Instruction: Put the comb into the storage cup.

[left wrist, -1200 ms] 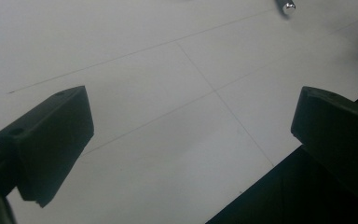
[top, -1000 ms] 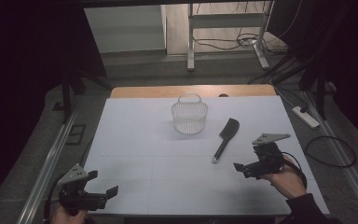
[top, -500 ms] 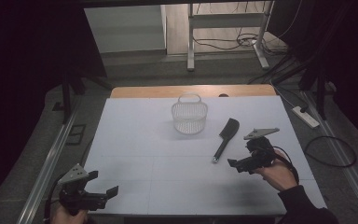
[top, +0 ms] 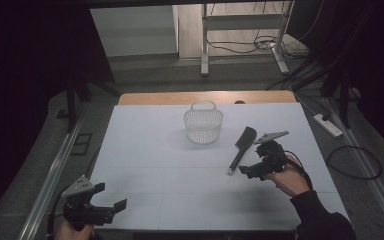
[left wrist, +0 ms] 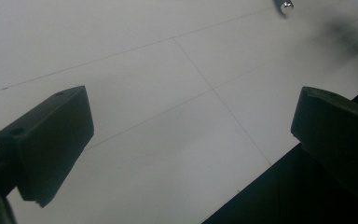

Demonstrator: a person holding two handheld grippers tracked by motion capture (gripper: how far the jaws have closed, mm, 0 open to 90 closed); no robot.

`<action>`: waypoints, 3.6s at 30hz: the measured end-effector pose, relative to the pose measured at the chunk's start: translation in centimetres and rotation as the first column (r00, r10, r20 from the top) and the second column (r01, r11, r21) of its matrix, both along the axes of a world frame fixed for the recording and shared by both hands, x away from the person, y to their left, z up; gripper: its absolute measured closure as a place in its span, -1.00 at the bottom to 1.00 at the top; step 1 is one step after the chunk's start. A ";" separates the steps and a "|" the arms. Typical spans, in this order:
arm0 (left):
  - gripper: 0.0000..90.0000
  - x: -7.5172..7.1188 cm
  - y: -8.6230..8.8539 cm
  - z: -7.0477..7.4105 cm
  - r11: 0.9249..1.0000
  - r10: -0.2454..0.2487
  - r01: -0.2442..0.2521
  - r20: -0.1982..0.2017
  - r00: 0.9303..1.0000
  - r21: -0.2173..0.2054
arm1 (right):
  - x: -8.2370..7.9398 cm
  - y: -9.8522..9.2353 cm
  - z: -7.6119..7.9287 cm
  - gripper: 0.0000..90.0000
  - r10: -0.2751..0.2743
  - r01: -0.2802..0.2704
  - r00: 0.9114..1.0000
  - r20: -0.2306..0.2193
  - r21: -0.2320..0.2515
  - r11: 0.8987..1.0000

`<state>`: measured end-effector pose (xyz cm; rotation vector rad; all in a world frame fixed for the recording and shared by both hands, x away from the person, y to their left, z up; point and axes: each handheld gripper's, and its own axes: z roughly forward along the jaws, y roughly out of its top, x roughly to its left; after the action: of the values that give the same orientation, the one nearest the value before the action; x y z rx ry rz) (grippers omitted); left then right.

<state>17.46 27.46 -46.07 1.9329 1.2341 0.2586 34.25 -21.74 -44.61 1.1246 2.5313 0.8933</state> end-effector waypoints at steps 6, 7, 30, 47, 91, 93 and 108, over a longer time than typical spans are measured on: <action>-1.00 0.0 0.0 0.0 1.000 -0.001 0.001 0.000 1.000 0.001 | 0.7 0.7 -0.3 -1.00 0.014 -0.014 1.000 -0.006 -0.008 1.000; -1.00 0.0 0.0 0.0 1.000 -0.001 0.001 0.000 1.000 0.001 | 0.8 0.9 -0.3 -1.00 0.015 -0.015 1.000 -0.010 -0.011 1.000; -1.00 0.0 0.0 0.0 1.000 0.002 -0.002 -0.001 1.000 -0.006 | 3.6 3.7 -1.0 -1.00 0.011 -0.016 0.998 -0.066 -0.088 0.996; -1.00 0.0 0.1 0.0 1.000 -0.001 0.001 -0.001 1.000 -0.011 | 5.8 5.7 -1.6 -1.00 0.010 -0.020 0.996 -0.093 -0.101 0.995; -1.00 0.1 0.2 -0.1 1.000 -0.005 0.005 -0.002 1.000 -0.025 | 6.9 6.6 -4.0 0.99 0.102 -0.128 0.982 -0.157 -0.163 0.978; -1.00 0.1 0.2 -0.1 1.000 -0.005 0.005 -0.003 1.000 -0.026 | 6.9 6.5 -4.3 0.99 0.099 -0.126 0.981 -0.165 -0.168 0.978; -1.00 0.1 0.2 -0.1 1.000 -0.008 0.008 -0.002 1.000 -0.025 | 7.8 5.7 -5.5 0.99 0.055 -0.087 0.984 -0.169 -0.187 0.979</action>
<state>17.55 27.68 -46.15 1.9167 1.2257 0.2356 42.03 -16.01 -50.08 1.0926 2.7360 0.5747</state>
